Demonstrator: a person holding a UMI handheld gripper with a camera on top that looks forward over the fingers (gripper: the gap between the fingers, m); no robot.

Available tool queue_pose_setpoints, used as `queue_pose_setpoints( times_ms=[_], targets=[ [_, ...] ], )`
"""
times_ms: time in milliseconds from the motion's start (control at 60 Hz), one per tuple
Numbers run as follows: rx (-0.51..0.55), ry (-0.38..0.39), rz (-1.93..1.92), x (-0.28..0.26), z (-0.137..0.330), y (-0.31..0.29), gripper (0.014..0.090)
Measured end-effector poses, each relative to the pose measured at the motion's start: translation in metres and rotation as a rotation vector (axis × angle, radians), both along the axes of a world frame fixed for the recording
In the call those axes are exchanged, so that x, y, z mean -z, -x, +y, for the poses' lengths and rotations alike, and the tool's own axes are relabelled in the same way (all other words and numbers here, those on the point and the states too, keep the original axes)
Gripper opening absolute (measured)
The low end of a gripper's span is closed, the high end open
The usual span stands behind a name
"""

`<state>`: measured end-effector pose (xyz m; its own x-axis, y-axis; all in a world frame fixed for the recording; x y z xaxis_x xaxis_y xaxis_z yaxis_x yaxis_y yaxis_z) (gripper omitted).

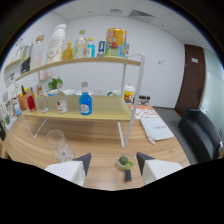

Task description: Make me a cup of Mojito.

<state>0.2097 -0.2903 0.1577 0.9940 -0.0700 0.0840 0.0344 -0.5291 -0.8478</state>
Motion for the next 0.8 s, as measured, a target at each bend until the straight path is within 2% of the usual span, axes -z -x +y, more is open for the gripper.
queue_pose_setpoints(
  times_ms=[67, 200, 317, 483, 600, 800],
  targets=[
    [-0.028, -0.066, 0.05, -0.018, -0.006, 0.036, 0.0856],
    [-0.072, -0.125, 0.124, -0.032, -0.019, 0.1, 0.0868],
    [-0.107, -0.127, 0.145, -0.022, -0.033, 0.144, 0.0868],
    [-0.125, -0.111, 0.163, -0.009, -0.037, 0.176, 0.0866],
    [-0.124, -0.14, 0.154, -0.022, -0.016, 0.181, 0.0867],
    [-0.111, -0.199, 0.15, -0.058, 0.053, 0.177, 0.0856]
  ],
)
